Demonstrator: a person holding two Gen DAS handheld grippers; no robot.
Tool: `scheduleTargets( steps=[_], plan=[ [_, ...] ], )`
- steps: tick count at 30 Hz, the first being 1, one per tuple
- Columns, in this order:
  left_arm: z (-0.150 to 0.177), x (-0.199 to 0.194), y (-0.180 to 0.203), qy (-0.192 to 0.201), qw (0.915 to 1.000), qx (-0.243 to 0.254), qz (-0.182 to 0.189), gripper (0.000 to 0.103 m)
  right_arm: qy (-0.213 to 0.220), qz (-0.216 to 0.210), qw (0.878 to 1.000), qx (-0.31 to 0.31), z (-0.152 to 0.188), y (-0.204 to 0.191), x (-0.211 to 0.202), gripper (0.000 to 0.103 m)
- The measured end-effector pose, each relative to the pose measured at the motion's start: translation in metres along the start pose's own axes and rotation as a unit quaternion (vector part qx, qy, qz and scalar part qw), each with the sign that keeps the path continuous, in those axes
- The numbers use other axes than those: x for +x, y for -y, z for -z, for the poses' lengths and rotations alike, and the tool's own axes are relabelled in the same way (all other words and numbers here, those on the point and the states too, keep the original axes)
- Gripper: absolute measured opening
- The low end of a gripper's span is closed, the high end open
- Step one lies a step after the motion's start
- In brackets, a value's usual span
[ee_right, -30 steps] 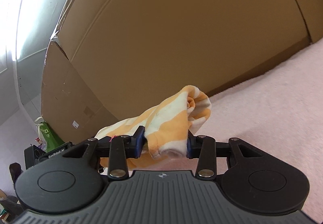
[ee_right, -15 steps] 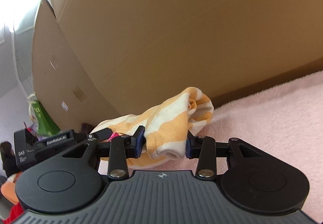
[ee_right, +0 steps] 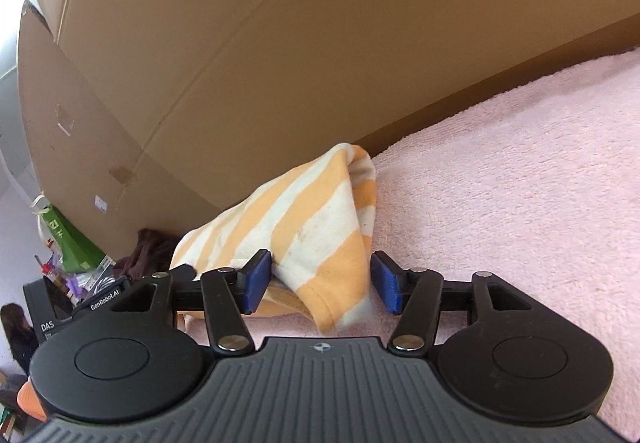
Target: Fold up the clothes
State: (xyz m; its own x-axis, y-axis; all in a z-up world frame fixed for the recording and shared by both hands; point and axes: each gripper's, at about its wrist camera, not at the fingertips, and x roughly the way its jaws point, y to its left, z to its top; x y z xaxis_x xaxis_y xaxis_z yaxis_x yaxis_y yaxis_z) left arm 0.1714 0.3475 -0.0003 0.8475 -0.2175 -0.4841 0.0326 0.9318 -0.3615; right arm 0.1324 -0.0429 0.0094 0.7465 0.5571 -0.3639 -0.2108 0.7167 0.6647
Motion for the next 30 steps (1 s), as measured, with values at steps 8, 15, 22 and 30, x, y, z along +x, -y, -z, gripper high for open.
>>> scheduleTargets(
  steps=[8,15,22,30],
  plan=[
    [-0.005,-0.036,0.027,0.14,0.983,0.075,-0.091,0.07,0.155,-0.001,0.988,0.028,-0.011,0.002,-0.048,0.053],
    [-0.009,-0.029,0.079,0.132,0.9813,0.137,-0.029,0.07,0.094,-0.046,0.992,-0.065,-0.002,-0.023,-0.029,0.027],
    [-0.004,0.009,0.06,0.046,0.9951,0.082,-0.029,0.079,0.026,-0.058,0.997,-0.052,0.002,-0.016,-0.022,0.03],
    [-0.007,0.016,0.034,-0.019,0.9998,0.001,0.007,0.094,0.013,-0.032,0.996,-0.08,0.001,-0.022,-0.011,0.029]
  ],
)
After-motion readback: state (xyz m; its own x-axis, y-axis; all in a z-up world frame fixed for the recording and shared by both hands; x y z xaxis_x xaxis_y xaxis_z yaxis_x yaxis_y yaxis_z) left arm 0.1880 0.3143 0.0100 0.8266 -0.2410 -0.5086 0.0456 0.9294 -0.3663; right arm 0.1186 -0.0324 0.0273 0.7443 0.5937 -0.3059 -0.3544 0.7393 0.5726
